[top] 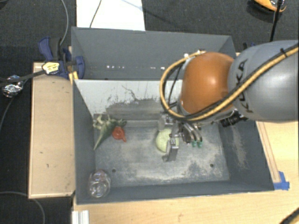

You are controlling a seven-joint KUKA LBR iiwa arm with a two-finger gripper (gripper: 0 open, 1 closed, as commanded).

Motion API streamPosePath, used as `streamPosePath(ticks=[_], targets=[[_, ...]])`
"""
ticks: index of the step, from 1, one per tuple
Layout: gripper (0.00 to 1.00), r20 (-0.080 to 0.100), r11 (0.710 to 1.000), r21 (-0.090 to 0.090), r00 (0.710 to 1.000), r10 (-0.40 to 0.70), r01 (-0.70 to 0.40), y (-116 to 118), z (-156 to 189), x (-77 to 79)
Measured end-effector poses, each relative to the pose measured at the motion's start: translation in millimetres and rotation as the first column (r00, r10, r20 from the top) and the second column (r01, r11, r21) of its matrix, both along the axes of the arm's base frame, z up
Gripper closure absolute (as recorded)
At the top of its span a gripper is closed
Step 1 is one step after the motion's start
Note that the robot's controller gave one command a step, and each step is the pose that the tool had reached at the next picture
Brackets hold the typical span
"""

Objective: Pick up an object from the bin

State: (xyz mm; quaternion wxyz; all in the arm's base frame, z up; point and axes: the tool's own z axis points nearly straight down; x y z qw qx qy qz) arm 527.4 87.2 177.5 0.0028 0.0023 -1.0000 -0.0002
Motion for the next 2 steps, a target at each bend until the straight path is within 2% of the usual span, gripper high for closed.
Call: streamPosePath(ticks=[1, 2], targets=[[0.00, 0.008, 1.000, 0.001, 1.000, -0.002, 0.002, 0, 4, 1.4], [0.00, 0.011, 0.997, 0.003, 0.997, -0.074, 0.074, -22, -28, 7.0]])
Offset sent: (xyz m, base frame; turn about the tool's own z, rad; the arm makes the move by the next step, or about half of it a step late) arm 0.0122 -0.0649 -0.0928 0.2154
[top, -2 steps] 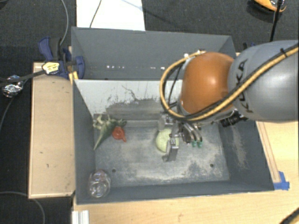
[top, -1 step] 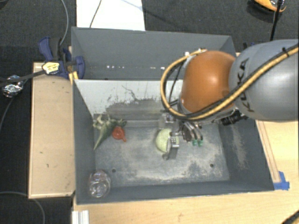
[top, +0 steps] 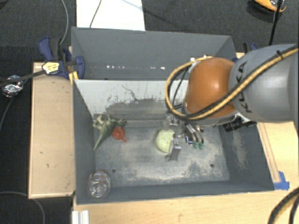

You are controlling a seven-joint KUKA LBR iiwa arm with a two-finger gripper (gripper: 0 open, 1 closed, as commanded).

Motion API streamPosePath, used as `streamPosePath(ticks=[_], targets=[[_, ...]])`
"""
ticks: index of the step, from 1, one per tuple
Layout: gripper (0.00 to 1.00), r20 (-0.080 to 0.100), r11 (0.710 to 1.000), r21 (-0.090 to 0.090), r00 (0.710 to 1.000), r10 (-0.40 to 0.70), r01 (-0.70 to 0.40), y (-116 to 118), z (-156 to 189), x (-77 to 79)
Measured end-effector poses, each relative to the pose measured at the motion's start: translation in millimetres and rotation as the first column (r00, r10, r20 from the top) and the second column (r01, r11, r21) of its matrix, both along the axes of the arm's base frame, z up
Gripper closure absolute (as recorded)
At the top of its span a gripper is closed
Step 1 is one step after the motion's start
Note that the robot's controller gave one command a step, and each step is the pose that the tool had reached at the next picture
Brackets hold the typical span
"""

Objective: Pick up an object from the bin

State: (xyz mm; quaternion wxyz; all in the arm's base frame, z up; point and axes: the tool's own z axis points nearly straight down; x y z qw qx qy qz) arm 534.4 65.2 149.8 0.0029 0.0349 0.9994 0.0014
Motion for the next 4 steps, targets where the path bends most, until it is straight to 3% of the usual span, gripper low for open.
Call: streamPosePath(ticks=[1, 2, 4], targets=[[0.00, -0.001, 1.000, -0.002, 1.000, 0.024, -0.024, -10, -33, 24.9], [1.00, 0.005, 0.989, 0.005, 0.989, -0.148, 0.148, -11, -72, 16.5], [1.00, 0.003, 0.993, 0.004, 0.993, -0.122, 0.122, -15, -62, 24.2]])
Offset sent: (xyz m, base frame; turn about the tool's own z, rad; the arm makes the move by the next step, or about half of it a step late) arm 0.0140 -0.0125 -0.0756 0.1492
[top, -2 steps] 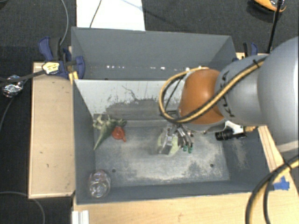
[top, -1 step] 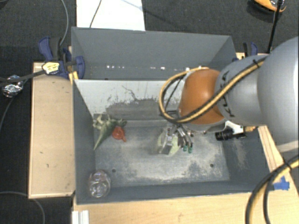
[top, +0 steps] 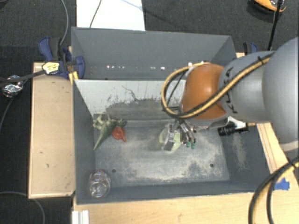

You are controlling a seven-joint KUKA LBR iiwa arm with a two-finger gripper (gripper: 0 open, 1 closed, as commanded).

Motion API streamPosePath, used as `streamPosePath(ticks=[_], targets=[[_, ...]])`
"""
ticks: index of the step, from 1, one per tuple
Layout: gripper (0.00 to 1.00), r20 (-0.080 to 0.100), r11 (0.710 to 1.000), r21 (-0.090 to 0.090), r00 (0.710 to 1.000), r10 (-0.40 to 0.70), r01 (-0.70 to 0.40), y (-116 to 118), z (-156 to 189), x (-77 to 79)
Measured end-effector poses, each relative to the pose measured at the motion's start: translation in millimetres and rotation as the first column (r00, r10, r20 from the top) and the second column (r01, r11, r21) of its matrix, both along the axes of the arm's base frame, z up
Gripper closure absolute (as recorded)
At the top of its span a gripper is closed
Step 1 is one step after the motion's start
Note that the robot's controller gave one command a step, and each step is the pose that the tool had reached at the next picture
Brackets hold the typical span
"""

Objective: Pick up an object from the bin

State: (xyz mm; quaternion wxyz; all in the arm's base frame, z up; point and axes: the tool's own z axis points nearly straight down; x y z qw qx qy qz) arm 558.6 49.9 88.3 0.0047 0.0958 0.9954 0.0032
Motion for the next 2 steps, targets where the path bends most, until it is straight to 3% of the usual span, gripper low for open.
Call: streamPosePath(ticks=[2], targets=[[1.00, 0.003, 0.997, -0.001, 0.997, 0.082, -0.082, -25, 51, 9.4]])
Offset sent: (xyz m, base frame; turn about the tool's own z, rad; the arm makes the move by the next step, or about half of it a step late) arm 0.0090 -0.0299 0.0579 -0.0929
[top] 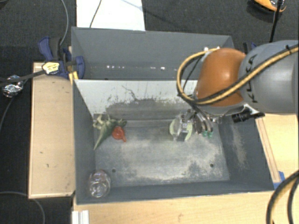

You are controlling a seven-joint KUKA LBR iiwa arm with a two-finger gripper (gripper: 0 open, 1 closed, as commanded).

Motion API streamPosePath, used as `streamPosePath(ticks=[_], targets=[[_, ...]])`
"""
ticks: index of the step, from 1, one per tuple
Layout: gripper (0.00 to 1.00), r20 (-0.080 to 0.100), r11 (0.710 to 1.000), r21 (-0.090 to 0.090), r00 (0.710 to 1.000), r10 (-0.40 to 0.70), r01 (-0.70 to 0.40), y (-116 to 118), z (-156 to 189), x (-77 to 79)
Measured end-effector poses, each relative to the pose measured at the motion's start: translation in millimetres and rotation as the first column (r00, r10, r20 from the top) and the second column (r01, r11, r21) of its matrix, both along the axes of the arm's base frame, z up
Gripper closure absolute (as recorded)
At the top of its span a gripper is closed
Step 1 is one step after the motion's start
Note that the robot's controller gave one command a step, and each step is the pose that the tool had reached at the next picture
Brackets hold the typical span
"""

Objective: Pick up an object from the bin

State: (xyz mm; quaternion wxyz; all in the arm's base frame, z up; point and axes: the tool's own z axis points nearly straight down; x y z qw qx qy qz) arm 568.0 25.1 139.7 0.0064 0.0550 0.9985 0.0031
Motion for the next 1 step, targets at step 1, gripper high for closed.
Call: streamPosePath(ticks=[1], targets=[[0.00, 0.003, 0.999, 0.001, 0.999, -0.037, 0.037, 8.9, 37.4, 15.9]])
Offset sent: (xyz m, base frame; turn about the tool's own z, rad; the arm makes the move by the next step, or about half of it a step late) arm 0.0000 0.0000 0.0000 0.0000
